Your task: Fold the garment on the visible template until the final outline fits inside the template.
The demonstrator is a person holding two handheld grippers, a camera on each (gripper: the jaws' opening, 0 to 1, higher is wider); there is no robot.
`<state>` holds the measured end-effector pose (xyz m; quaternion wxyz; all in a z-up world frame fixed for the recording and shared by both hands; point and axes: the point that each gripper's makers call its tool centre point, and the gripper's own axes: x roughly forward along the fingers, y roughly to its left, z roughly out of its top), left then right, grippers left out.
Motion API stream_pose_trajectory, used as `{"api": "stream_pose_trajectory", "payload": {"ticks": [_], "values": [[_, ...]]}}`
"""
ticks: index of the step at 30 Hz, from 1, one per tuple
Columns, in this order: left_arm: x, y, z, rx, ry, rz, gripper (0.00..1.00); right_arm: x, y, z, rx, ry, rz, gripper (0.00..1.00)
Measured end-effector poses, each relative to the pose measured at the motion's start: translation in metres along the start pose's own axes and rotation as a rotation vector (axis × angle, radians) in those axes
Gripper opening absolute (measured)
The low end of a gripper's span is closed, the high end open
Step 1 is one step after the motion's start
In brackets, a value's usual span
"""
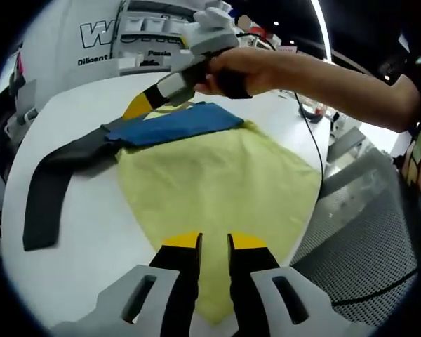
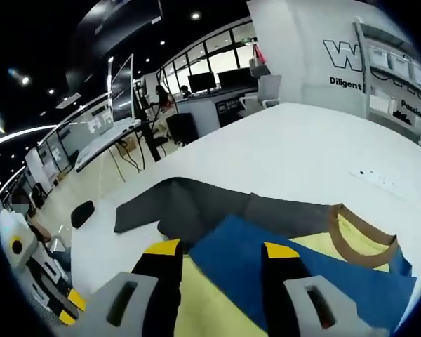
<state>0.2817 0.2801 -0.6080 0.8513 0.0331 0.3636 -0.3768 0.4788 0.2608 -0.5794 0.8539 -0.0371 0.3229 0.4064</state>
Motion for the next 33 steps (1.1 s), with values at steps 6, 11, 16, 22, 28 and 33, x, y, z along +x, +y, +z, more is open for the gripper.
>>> {"api": "stream_pose_trajectory", "payload": {"ticks": [6, 11, 16, 22, 28, 33], "values": [[0.000, -0.002, 0.002, 0.015, -0.007, -0.001, 0.10, -0.013, -0.003, -0.003, -0.009, -0.013, -0.033, 0.48], [-0.001, 0.000, 0.004, 0.020, -0.015, 0.011, 0.10, -0.025, -0.005, -0.002, -0.029, -0.034, -0.057, 0.49], [-0.002, -0.002, 0.011, 0.036, -0.046, 0.007, 0.10, -0.031, -0.012, -0.006, -0.030, -0.038, -0.072, 0.50], [-0.002, -0.003, 0.010, 0.054, -0.043, 0.008, 0.10, -0.040, -0.012, -0.012, -0.039, -0.038, -0.082, 0.52], [-0.004, 0.003, 0.015, 0.064, -0.069, 0.036, 0.11, -0.049, -0.009, -0.021, -0.081, -0.026, -0.094, 0.54], [-0.007, 0.010, 0.018, 0.058, -0.084, 0.064, 0.12, -0.060, -0.008, -0.028, -0.052, -0.046, -0.100, 0.54]]}}
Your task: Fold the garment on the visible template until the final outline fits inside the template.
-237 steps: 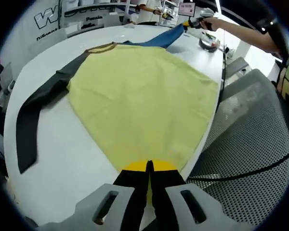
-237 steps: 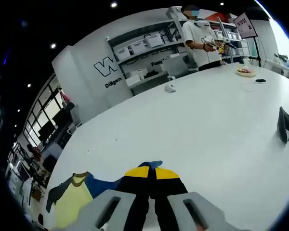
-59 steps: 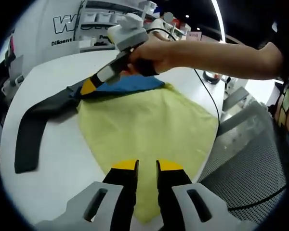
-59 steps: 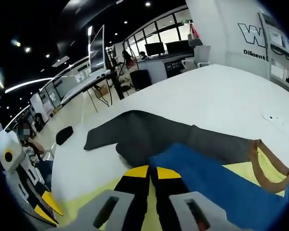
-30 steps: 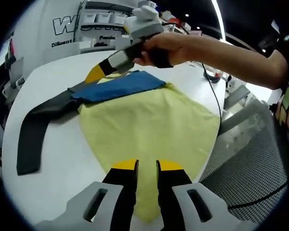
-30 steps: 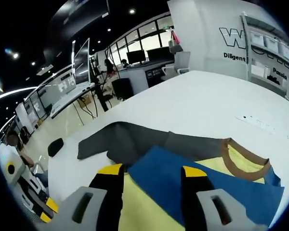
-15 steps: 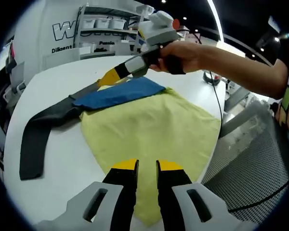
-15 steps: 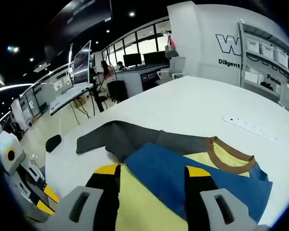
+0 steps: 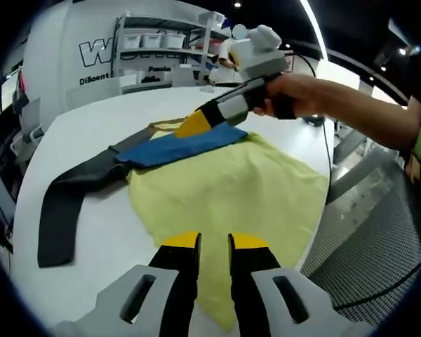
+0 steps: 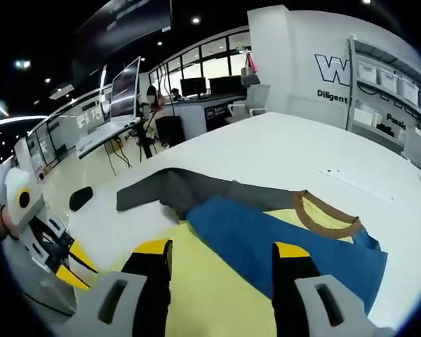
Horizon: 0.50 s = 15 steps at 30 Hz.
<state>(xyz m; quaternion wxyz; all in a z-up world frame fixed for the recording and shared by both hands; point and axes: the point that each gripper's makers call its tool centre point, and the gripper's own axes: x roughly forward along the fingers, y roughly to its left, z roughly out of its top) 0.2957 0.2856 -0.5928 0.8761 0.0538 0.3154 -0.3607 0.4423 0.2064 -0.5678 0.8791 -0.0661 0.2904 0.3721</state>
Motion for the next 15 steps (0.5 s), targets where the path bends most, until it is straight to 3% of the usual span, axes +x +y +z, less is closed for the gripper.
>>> {"api": "stream_pose_trajectory", "payload": {"ticks": [8, 15], "values": [[-0.007, 0.012, 0.013, -0.009, -0.067, 0.049, 0.13, -0.016, 0.008, -0.010, -0.006, -0.009, -0.005, 0.58], [-0.012, 0.024, 0.016, -0.019, -0.078, 0.102, 0.16, -0.024, 0.012, -0.015, -0.002, -0.025, -0.012, 0.58]]}}
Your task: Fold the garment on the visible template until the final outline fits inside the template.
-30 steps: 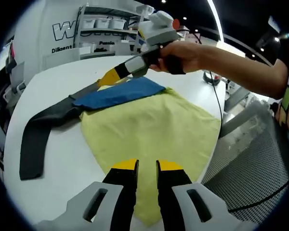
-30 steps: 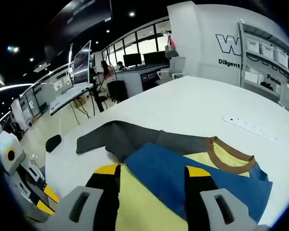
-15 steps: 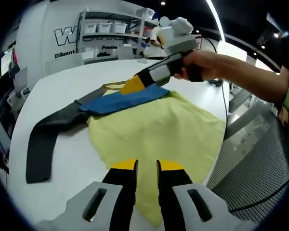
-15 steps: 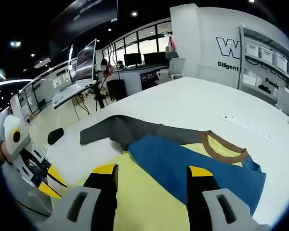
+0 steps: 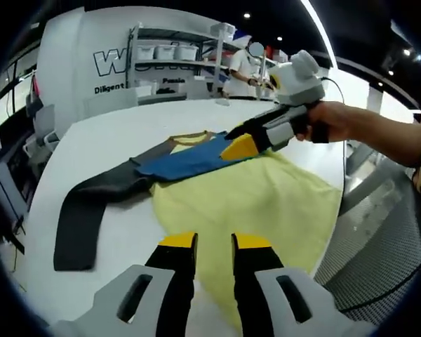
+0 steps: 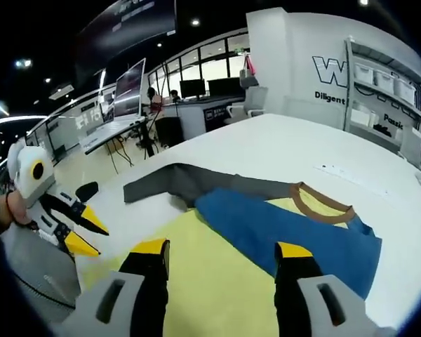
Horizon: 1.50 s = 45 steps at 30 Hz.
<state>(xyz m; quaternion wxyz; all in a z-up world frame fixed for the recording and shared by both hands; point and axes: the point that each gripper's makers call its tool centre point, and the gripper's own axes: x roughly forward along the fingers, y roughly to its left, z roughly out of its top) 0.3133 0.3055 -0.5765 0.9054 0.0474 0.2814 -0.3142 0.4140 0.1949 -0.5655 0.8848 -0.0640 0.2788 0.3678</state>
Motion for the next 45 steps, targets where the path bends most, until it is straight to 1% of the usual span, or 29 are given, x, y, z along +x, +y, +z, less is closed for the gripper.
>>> {"api": "stream_pose_trajectory", "payload": {"ticks": [3, 7, 8, 9, 11, 12, 13, 15, 16, 17, 19, 20, 21, 24, 27, 31, 35, 37, 38, 40, 45], "values": [[-0.003, 0.005, 0.004, 0.002, -0.012, 0.022, 0.18, -0.001, -0.001, -0.001, 0.006, 0.002, -0.007, 0.61], [-0.006, 0.011, 0.006, 0.005, -0.020, 0.043, 0.19, -0.004, 0.002, -0.001, -0.004, -0.006, -0.001, 0.62], [-0.008, 0.017, 0.008, 0.007, -0.025, 0.064, 0.19, -0.005, 0.003, -0.001, -0.004, -0.007, 0.003, 0.62], [-0.009, 0.020, 0.008, 0.006, -0.026, 0.069, 0.20, -0.006, 0.004, -0.002, -0.004, -0.007, 0.003, 0.62], [-0.012, 0.040, 0.010, -0.017, -0.038, 0.139, 0.21, -0.008, 0.009, -0.001, -0.021, -0.028, 0.004, 0.62], [-0.012, 0.041, 0.010, -0.018, -0.039, 0.142, 0.21, -0.009, 0.009, -0.001, -0.024, -0.030, 0.005, 0.62], [-0.014, 0.049, 0.009, -0.028, -0.042, 0.166, 0.22, -0.009, 0.011, -0.001, -0.028, -0.033, 0.008, 0.62], [-0.015, 0.053, 0.009, -0.032, -0.043, 0.174, 0.23, -0.008, 0.012, -0.001, -0.028, -0.035, 0.010, 0.62], [-0.016, 0.060, 0.009, -0.044, -0.045, 0.191, 0.23, -0.008, 0.012, -0.001, -0.029, -0.031, 0.009, 0.62], [-0.017, 0.063, 0.008, -0.039, -0.042, 0.203, 0.23, -0.008, 0.011, -0.002, -0.028, -0.028, 0.007, 0.63], [-0.019, 0.071, 0.008, -0.032, -0.047, 0.227, 0.23, -0.007, 0.008, -0.005, -0.029, -0.014, -0.007, 0.66], [-0.019, 0.073, 0.008, -0.037, -0.049, 0.229, 0.24, -0.007, 0.008, -0.007, -0.036, -0.007, -0.007, 0.66], [-0.019, 0.078, 0.007, -0.064, -0.057, 0.238, 0.24, -0.007, 0.008, -0.007, -0.037, -0.007, -0.007, 0.66], [-0.021, 0.094, 0.005, -0.064, -0.052, 0.281, 0.24, -0.009, 0.008, -0.010, -0.031, 0.000, -0.013, 0.66], [-0.024, 0.117, 0.001, -0.074, -0.047, 0.348, 0.27, -0.010, 0.008, -0.014, -0.029, 0.009, -0.022, 0.65], [-0.026, 0.138, -0.006, -0.106, -0.041, 0.395, 0.27, -0.012, 0.009, -0.019, -0.026, 0.021, -0.024, 0.65], [-0.024, 0.151, -0.011, -0.120, -0.034, 0.422, 0.27, -0.014, 0.008, -0.022, -0.025, 0.026, -0.026, 0.65], [-0.023, 0.155, -0.012, -0.124, -0.032, 0.425, 0.27, -0.015, 0.008, -0.023, -0.025, 0.026, -0.027, 0.65], [-0.022, 0.163, -0.016, -0.148, -0.028, 0.437, 0.28, -0.016, 0.007, -0.023, -0.024, 0.027, -0.030, 0.65], [-0.021, 0.168, -0.020, -0.163, -0.018, 0.447, 0.28, -0.017, 0.006, -0.023, -0.022, 0.027, -0.034, 0.65], [-0.029, 0.185, -0.033, -0.233, -0.001, 0.544, 0.29, -0.021, 0.004, -0.024, -0.018, 0.026, -0.042, 0.65]]}}
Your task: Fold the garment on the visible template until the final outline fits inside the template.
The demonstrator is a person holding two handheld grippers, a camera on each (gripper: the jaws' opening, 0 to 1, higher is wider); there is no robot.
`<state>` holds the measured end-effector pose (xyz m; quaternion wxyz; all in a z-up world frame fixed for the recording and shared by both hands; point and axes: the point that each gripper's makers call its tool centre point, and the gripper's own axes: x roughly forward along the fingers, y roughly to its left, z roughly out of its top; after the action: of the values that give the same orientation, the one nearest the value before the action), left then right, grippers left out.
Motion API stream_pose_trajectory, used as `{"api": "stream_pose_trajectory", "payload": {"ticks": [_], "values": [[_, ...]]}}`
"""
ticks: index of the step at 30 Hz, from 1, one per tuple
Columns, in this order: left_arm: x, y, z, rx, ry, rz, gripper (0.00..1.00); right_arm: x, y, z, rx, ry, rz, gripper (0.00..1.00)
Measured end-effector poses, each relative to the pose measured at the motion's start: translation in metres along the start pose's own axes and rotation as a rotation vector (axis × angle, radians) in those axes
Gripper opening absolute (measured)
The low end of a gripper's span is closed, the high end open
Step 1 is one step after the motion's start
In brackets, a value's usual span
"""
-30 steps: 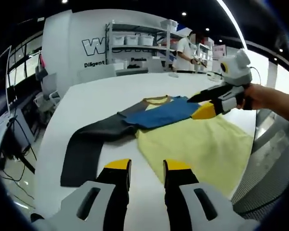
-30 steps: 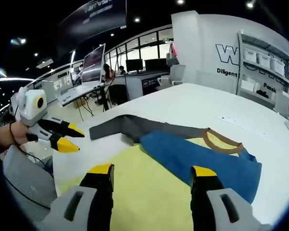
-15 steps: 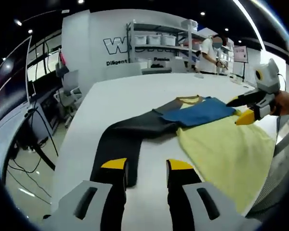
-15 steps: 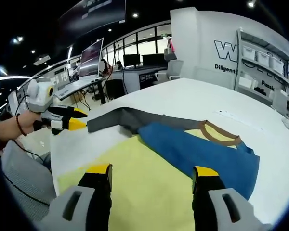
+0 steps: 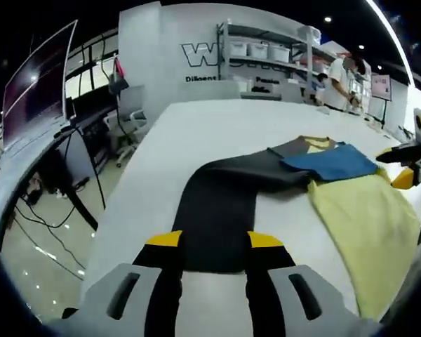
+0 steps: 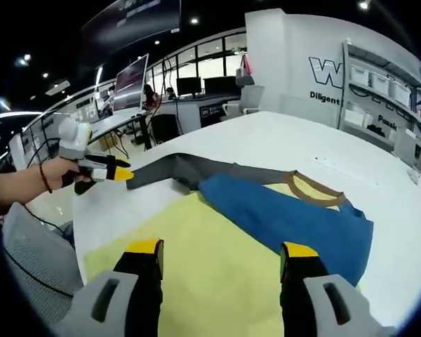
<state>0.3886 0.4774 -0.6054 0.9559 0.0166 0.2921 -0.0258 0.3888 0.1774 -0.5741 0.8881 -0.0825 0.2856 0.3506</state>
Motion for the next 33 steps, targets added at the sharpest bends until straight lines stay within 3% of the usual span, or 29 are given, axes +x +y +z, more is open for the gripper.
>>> {"api": "stream_pose_trajectory", "payload": {"ticks": [6, 8, 11, 22, 27, 33], "values": [[0.001, 0.024, -0.011, -0.079, 0.021, 0.115, 0.32, -0.001, -0.001, -0.002, 0.006, 0.003, -0.004, 0.65], [0.002, 0.026, -0.012, -0.074, 0.023, 0.125, 0.31, -0.001, 0.000, -0.003, 0.007, 0.004, -0.003, 0.65], [0.005, 0.022, -0.015, -0.128, 0.027, 0.108, 0.31, -0.001, 0.000, -0.003, 0.007, 0.004, -0.003, 0.65], [0.007, 0.015, -0.022, -0.158, 0.036, 0.107, 0.30, -0.004, -0.004, -0.003, 0.013, 0.003, -0.013, 0.64], [0.009, 0.012, -0.023, -0.096, 0.036, 0.117, 0.31, -0.004, -0.005, -0.006, 0.019, 0.011, -0.015, 0.64], [0.010, 0.011, -0.022, -0.091, 0.021, 0.122, 0.26, -0.008, -0.008, -0.005, 0.019, 0.006, -0.027, 0.64]]}}
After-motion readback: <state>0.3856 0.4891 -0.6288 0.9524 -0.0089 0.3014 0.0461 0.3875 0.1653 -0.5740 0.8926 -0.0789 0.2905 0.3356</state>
